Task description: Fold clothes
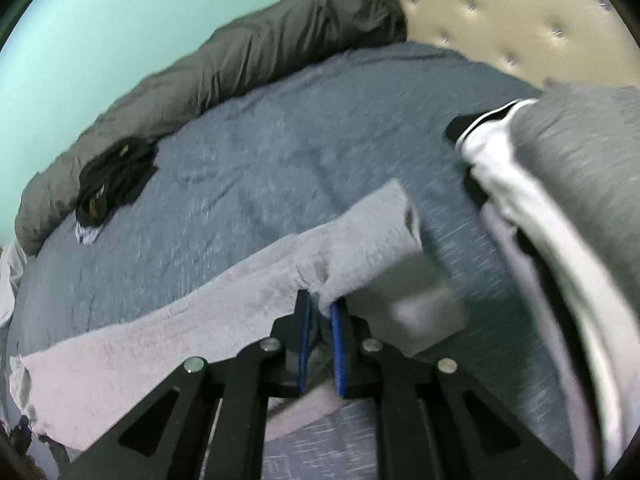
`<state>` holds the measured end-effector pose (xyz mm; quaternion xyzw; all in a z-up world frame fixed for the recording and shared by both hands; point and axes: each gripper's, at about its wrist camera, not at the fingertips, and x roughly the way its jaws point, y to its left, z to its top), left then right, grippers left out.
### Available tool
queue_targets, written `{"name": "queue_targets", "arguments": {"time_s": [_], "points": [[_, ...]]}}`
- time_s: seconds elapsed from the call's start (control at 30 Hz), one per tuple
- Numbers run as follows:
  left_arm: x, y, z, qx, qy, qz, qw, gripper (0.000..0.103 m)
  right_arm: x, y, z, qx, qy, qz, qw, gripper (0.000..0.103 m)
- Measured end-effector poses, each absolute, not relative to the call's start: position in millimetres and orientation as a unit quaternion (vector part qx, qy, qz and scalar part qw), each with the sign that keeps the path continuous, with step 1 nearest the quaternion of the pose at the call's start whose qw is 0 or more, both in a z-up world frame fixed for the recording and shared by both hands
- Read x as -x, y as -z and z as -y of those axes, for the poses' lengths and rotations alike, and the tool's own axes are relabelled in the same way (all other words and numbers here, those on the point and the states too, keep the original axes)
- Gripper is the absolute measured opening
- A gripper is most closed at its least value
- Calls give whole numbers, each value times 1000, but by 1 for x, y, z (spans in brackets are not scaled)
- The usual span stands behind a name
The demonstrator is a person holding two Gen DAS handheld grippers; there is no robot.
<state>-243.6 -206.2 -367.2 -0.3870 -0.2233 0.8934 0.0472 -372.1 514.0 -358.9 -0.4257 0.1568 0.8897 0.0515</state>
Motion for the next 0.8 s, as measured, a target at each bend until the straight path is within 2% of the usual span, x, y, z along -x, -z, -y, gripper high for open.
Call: {"name": "queue_targets", "arguments": {"time_s": [0.23,0.33,0.4,0.47,0.63,0.7,0.8], "points": [[244,367,205,389,-893,221,49,72,375,399,-527,474,-862,-157,84,9],[245,367,207,388,-893,224,49,72,374,403,-533,470,-859,-185,86,14],[245,368,208,388,-892,226,49,72,365,396,-532,449,-866,-199,93,35],[246,368,210,386,-892,229,50,71,353,393,-528,435,-872,-201,99,39],[238,361,219,376,-894,238,47,72,321,399,-509,436,-871,-216,65,40],[234,359,224,373,-894,245,44,71,315,406,-494,441,-870,-216,44,48],[229,361,232,376,-890,254,42,72,315,415,-482,448,-865,-228,18,53]]}}
